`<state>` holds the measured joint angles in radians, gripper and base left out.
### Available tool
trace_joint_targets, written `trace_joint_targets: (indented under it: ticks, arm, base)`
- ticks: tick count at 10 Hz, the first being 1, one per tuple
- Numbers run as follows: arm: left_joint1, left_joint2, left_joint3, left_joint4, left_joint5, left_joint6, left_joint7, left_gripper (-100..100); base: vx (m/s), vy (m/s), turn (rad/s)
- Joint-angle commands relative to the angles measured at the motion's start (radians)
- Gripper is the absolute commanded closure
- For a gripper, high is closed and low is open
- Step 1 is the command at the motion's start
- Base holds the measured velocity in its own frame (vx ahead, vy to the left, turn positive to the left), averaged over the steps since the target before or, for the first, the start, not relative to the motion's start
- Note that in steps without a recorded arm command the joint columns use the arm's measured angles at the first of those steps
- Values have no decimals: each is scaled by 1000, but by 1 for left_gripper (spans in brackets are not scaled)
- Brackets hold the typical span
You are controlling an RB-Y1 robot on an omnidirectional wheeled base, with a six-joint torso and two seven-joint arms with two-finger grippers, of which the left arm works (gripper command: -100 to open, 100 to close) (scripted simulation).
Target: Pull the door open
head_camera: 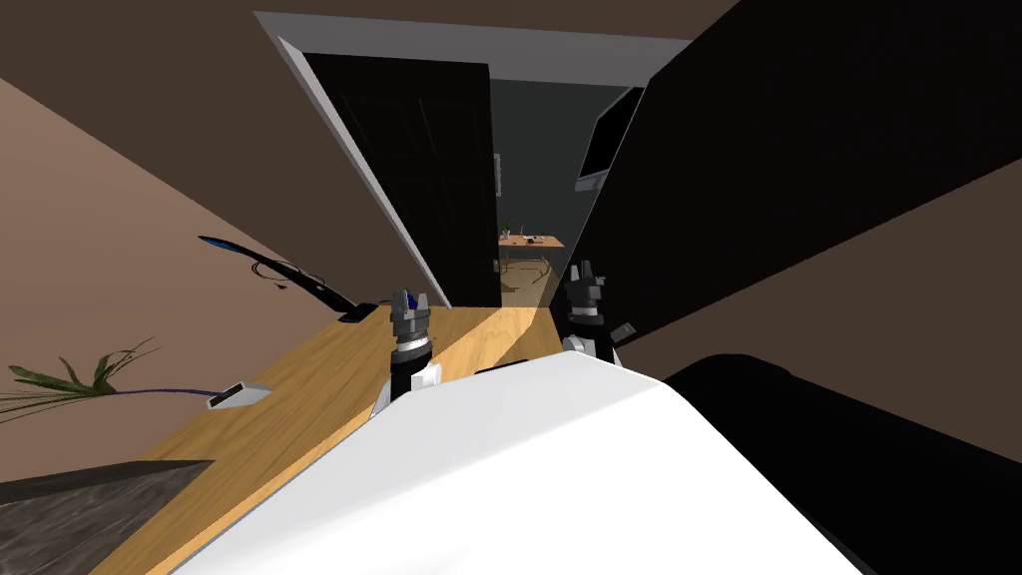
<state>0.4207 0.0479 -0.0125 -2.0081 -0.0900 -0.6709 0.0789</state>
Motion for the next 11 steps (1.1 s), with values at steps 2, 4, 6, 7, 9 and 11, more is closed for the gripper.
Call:
trace_joint_targets:
  ticks: [2, 4, 6, 7, 9, 11]
  arm:
    - [-23, 11, 2, 63, -1, -10, 9, -100]
    - [-41, 20, 3, 111, -2, -16, 16, -100]
    - [-61, 28, 5, 162, -3, -22, 23, -100]
    - [-70, 32, 6, 188, -3, -26, 27, -100]
    - [-90, 41, 8, 240, -4, -32, 34, -100]
    - [-111, 48, 10, 293, -5, -39, 42, -100]
  base:
    - [97, -44, -23]
    - [97, -48, -26]
    - [97, -45, -27]
    - [103, -65, -29]
    - [99, -45, -26]
    - [105, -45, -30]
